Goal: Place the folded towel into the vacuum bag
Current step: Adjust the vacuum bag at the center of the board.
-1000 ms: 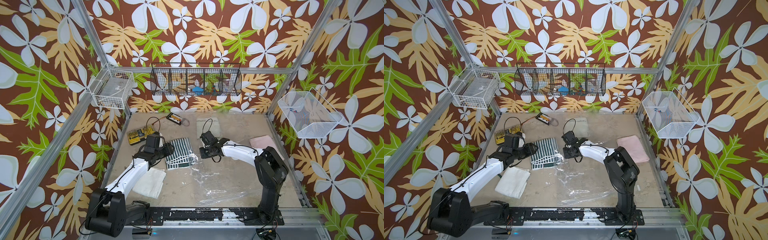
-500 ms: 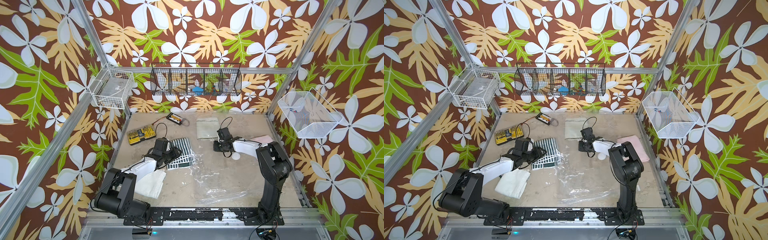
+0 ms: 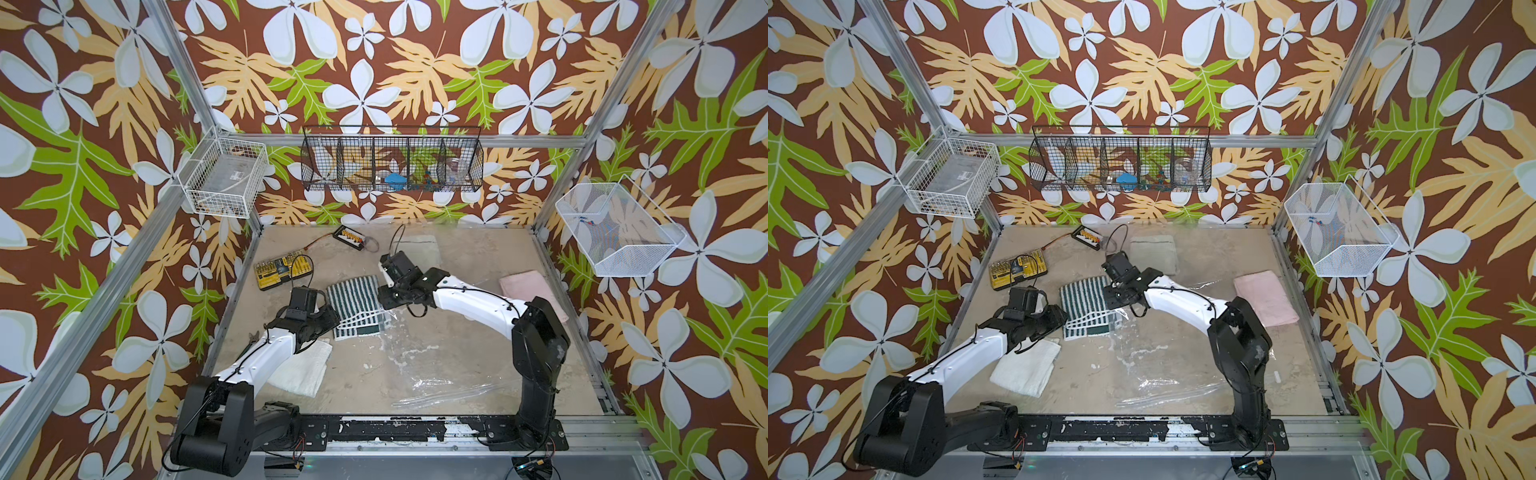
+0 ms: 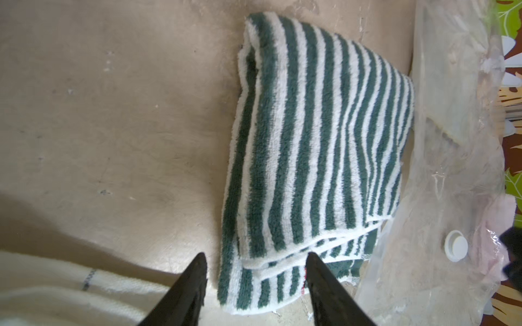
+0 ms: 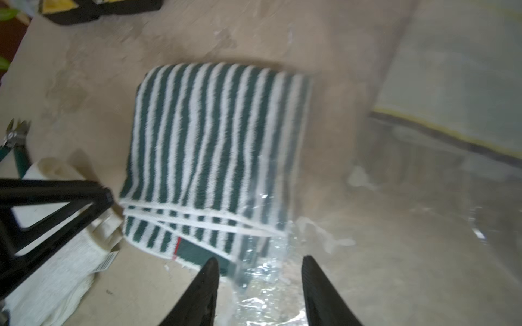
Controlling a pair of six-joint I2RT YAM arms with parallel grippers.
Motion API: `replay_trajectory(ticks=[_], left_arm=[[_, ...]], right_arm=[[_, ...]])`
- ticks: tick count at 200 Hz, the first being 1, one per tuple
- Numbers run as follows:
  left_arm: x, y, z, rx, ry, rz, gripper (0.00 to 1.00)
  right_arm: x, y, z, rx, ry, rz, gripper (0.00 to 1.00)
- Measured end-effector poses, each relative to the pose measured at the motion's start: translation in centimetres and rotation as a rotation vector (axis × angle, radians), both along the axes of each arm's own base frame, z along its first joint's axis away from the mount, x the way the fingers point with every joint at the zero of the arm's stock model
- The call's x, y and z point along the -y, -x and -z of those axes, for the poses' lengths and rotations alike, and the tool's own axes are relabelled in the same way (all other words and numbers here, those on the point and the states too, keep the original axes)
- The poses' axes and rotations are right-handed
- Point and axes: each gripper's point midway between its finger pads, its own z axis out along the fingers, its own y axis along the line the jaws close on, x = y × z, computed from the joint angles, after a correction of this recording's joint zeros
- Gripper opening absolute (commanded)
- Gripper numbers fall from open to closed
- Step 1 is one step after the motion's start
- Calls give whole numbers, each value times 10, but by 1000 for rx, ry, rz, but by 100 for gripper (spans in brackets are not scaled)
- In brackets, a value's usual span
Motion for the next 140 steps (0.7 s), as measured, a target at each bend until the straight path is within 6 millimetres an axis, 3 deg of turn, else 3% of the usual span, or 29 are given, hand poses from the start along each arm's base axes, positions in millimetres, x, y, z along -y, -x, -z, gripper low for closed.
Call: replay_trajectory(ticks=[20, 57, 77, 97, 108, 129, 140], left_arm=[[2, 1, 9, -25, 9, 9, 52], [7, 3, 21, -47, 30, 25, 37], [10, 1, 21, -44, 44, 34, 31], [11, -1, 19, -36, 47, 36, 23], [11, -3, 18, -31, 47, 38, 24], [12, -6, 13, -21, 44, 47, 43], [12, -8, 10, -13, 40, 51, 47]], right_arm=[[-4, 15, 19, -60, 34, -18, 54], [-22, 48, 33, -108, 48, -84, 54], [-5, 58, 60, -152, 120, -63, 53], [11, 59, 69, -153, 173, -39, 53], [14, 59, 69, -143, 184, -33, 53], [19, 56, 70, -128, 202, -23, 50], [23, 55, 72, -129, 210, -16, 45]])
